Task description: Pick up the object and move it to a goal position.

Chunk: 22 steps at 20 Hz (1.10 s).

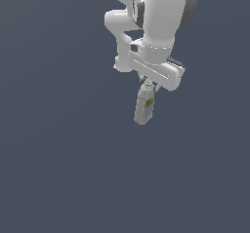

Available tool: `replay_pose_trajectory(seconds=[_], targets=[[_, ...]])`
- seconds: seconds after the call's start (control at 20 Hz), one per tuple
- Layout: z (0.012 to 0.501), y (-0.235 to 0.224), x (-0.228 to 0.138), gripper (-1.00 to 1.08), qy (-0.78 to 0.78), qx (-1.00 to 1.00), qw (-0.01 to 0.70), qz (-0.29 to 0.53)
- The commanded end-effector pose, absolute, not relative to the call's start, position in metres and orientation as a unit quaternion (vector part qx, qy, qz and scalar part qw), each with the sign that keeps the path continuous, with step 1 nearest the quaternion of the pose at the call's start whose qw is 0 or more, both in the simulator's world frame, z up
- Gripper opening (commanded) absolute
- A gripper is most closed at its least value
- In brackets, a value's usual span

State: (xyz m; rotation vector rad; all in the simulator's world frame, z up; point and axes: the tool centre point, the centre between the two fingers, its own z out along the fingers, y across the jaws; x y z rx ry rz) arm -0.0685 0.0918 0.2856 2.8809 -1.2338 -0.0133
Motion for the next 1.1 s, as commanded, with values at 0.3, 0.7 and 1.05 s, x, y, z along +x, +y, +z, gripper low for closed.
replay_pose_trajectory(seconds=[0.3, 0.7, 1.05], targets=[[0.364, 0.143, -0.107, -1.00, -0.393, 0.919, 0.001, 0.001], [0.410, 0.177, -0.131, -1.00, -0.393, 0.919, 0.001, 0.001], [0.423, 0.186, -0.137, -1.00, -0.393, 0.919, 0.000, 0.000]])
